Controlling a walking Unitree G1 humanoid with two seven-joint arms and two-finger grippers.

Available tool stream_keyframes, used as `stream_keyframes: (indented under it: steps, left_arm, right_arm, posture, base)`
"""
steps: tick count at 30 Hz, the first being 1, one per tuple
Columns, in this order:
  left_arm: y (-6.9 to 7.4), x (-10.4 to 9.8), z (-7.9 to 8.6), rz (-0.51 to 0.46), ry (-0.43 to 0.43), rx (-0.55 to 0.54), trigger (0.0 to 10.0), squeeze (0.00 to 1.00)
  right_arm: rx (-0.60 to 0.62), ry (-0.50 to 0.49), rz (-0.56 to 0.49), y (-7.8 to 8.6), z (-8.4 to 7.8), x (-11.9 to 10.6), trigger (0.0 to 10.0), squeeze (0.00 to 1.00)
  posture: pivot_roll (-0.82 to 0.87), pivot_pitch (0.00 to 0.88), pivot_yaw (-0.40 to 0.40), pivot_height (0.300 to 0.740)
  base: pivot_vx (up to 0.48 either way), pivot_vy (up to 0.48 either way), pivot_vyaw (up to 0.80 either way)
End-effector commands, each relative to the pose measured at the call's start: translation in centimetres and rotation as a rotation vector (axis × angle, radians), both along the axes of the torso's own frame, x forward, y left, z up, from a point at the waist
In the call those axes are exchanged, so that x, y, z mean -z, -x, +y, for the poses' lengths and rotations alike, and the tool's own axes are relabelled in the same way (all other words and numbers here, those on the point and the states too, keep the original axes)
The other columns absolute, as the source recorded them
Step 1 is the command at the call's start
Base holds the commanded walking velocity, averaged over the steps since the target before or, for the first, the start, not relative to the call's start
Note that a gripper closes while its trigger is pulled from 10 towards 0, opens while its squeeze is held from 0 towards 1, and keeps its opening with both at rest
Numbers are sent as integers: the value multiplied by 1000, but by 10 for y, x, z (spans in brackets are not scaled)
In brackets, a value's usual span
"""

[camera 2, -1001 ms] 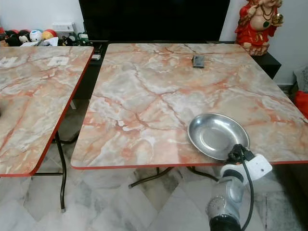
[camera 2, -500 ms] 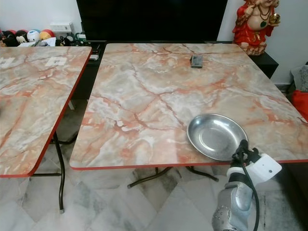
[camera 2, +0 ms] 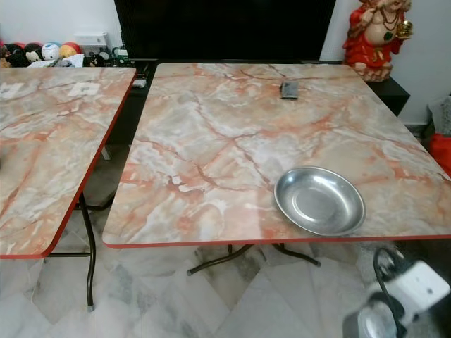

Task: Setting the table

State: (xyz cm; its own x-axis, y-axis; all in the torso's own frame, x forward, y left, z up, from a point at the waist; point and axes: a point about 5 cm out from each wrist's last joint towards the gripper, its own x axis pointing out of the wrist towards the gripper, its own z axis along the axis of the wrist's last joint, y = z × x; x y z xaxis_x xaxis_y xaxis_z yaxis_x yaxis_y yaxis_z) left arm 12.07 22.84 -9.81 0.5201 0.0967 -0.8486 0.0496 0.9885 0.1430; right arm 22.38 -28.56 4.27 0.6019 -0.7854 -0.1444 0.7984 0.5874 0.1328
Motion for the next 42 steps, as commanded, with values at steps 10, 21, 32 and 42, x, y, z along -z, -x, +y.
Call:
stream_keyframes:
  steps: [10, 21, 32, 42]
  left_arm:
    - [-8, 0, -9, -8, -5, 17, 10000, 0]
    - [-19, -2, -14, -16, 6, 6, 10000, 0]
    - [-21, -2, -14, -23, 23, -52, 10000, 0]
    - [-20, -4, -5, -30, 33, -129, 10000, 0]
  right_arm:
    - [17, -137, 307, 28, 10, 54, 10000, 0]
    - [-443, -387, 592, 21, 55, 105, 10000, 0]
    - [-852, -240, 862, 44, 83, 126, 10000, 0]
    - [-858, -244, 869, 53, 87, 131, 10000, 0]
  posture:
    - [-6, 76, -52, 740]
    - [-20, 43, -59, 740]
    - [3, 20, -54, 740]
    - [-13, 7, -35, 740]
  base:
    - [0, 0, 0]
    - [0, 0, 0]
    - [0, 0, 0]
    - [0, 0, 0]
